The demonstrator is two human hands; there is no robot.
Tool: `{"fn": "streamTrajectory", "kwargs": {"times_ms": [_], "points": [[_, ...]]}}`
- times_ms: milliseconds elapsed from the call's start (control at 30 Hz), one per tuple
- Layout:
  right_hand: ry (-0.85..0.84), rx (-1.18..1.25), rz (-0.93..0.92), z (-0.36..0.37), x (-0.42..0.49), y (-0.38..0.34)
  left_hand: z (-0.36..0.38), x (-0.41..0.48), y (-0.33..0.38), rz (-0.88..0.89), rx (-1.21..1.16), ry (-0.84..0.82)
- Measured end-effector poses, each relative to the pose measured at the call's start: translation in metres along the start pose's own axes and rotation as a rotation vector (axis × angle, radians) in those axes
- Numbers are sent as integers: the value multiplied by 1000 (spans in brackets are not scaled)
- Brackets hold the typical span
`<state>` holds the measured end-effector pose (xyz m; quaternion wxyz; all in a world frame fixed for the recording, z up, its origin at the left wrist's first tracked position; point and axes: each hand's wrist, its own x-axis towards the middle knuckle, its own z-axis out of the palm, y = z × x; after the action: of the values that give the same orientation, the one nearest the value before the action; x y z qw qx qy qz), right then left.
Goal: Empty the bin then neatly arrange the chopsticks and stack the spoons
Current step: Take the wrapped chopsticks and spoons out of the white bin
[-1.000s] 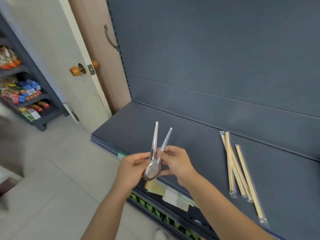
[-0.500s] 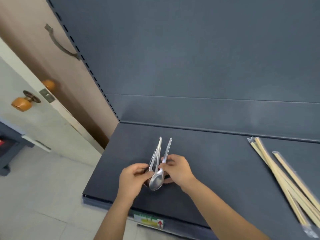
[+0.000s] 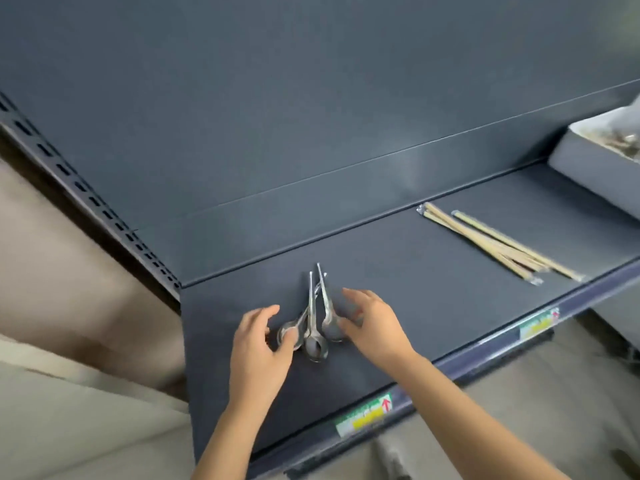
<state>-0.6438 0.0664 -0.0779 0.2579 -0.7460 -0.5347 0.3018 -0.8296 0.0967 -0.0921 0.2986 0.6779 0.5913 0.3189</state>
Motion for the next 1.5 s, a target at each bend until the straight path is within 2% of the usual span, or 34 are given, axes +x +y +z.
{"fn": "streamTrajectory", "kwargs": {"times_ms": [200, 367, 467, 533, 633, 767, 900, 1000, 1167, 1400, 1500], "points": [[172, -208, 76, -65, -62, 10, 4, 9, 67, 304, 25, -137], [369, -414, 144, -161, -115, 33, 38, -2, 162, 527, 243, -301], [492, -458, 185, -210, -138, 61, 73, -24, 213, 705, 388, -299], [515, -478, 217, -237, -151, 87, 98, -40, 245, 777, 448, -275], [493, -532, 245, -279, -168, 130, 142, -62, 289, 777, 416, -330], [514, -574, 245, -343, -187, 186, 199, -80, 349, 828, 452, -293], [521, -555, 252, -402, -189, 231, 259, -87, 400, 691, 344, -405], [511, -513, 238, -436, -176, 254, 297, -85, 424, 716, 377, -395], [464, -482, 185, -477, -125, 285, 359, -54, 456, 703, 443, -412], [383, -495, 162, -531, -32, 329, 464, 34, 503, 727, 461, -386], [303, -504, 125, -552, 12, 348, 500, 68, 521, 797, 543, -410]]}}
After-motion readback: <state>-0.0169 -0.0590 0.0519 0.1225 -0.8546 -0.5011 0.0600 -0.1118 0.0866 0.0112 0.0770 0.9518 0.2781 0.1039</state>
